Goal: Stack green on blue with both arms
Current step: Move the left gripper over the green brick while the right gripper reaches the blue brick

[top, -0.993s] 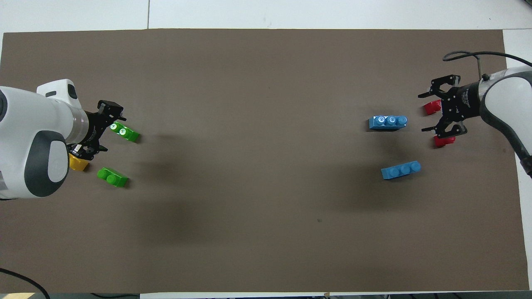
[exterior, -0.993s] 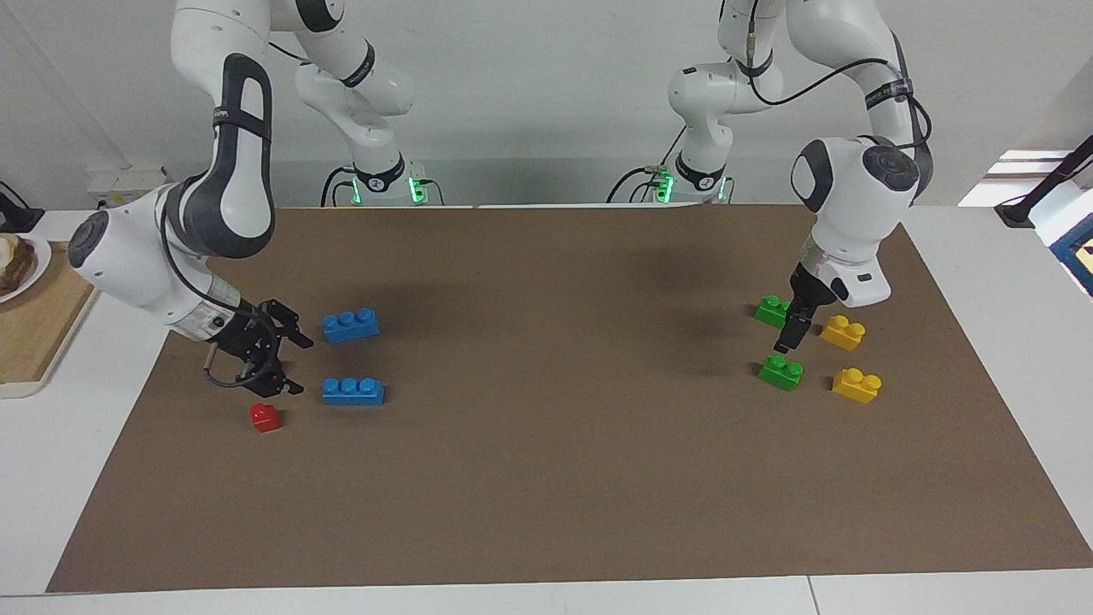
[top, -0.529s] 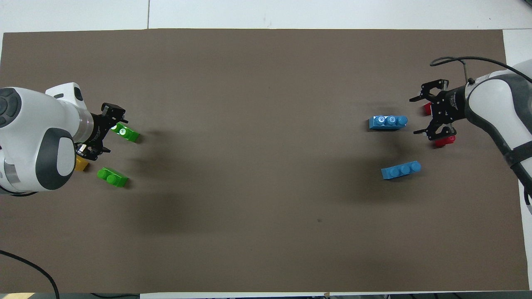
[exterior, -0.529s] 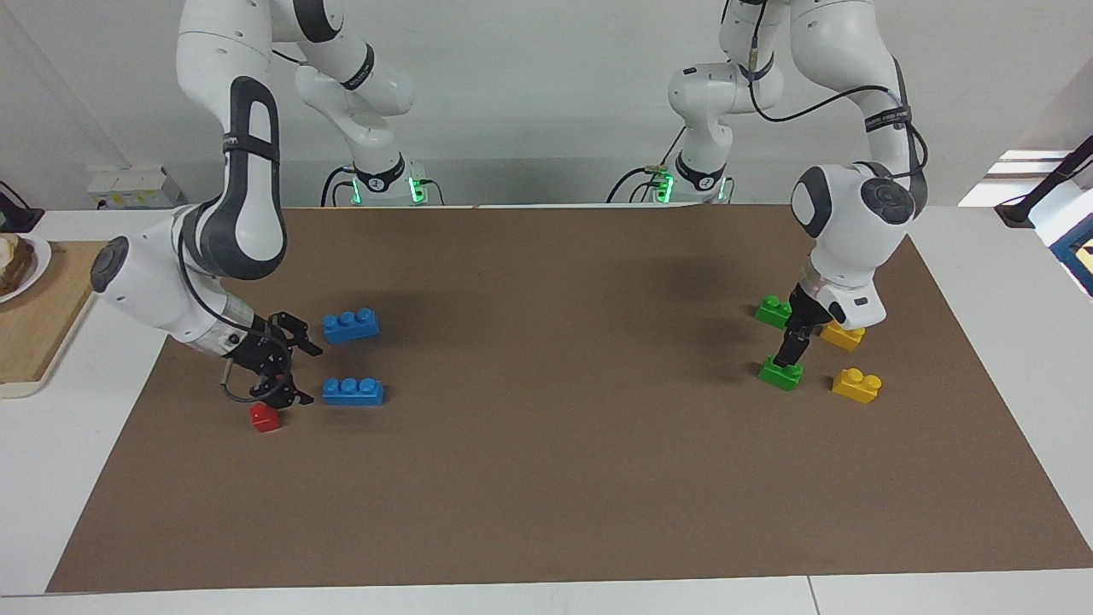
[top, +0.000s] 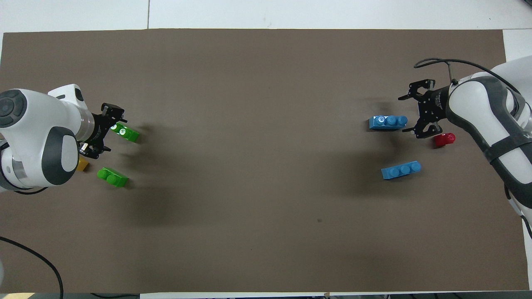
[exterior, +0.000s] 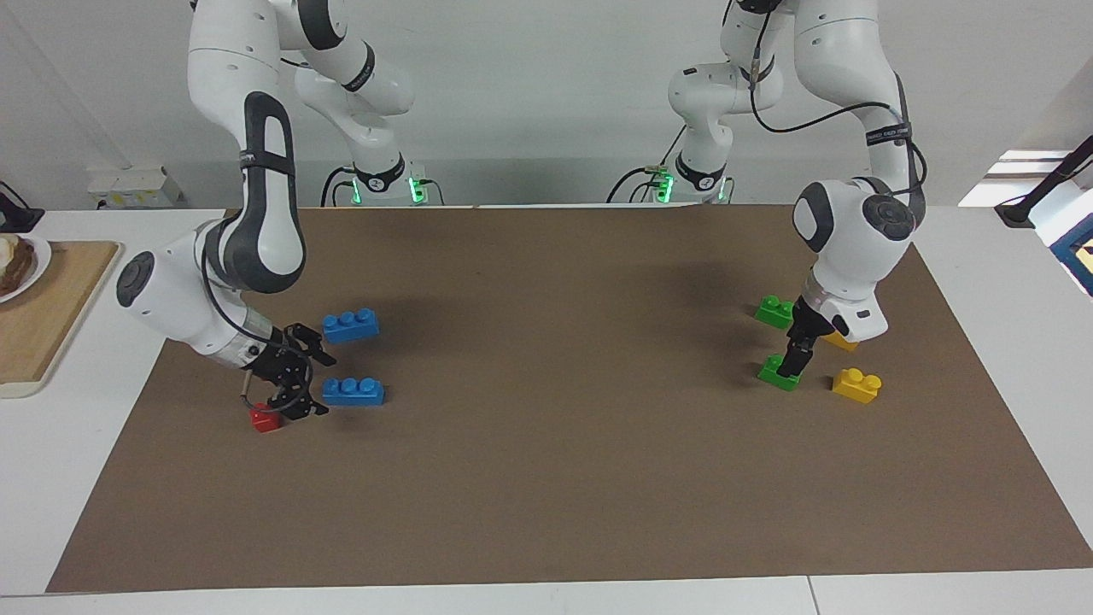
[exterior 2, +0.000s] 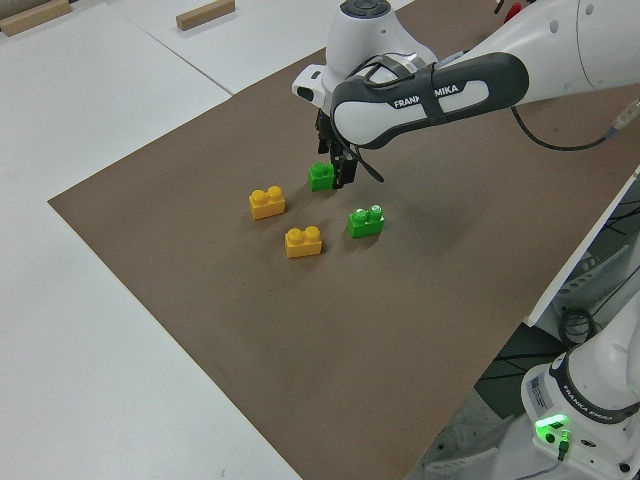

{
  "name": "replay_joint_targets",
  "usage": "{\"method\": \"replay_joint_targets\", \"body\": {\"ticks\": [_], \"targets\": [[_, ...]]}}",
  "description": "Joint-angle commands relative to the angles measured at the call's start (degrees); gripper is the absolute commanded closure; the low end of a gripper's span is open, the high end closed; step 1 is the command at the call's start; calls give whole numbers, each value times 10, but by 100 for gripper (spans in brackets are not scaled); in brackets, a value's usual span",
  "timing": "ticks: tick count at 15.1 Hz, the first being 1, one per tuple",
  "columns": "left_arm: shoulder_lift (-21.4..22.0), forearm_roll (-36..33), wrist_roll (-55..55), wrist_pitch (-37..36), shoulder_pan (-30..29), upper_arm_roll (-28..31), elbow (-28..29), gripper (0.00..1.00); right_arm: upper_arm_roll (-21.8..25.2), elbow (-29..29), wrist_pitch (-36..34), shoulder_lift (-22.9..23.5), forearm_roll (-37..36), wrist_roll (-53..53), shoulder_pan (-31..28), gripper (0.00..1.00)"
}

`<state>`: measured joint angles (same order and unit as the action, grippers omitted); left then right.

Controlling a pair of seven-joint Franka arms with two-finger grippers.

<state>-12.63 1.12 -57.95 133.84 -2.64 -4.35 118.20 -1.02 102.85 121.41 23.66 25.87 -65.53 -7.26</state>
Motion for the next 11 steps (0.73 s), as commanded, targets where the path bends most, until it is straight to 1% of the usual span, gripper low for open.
{"method": "replay_joint_targets", "body": {"ticks": [1,5,9,10,11], "targets": [[-20,-10,-10,8,-6,-3,-14,0,-1,5,15,9,18,27,-2,4],[-38,-10,-13,19,-7,-3,-14,0,-1,5,23,18,23,34,-3,4],[-42,-10,-12,32,-14,-3,-15,0,-1,5,33,27,32,44,-3,4],[-43,-10,-12,33,-14,-3,-15,1,-1,7,35,27,37,51,-2,4],[-47,-10,-13,35,-14,-3,-15,5,-1,8,35,29,42,53,-3,4]]}}
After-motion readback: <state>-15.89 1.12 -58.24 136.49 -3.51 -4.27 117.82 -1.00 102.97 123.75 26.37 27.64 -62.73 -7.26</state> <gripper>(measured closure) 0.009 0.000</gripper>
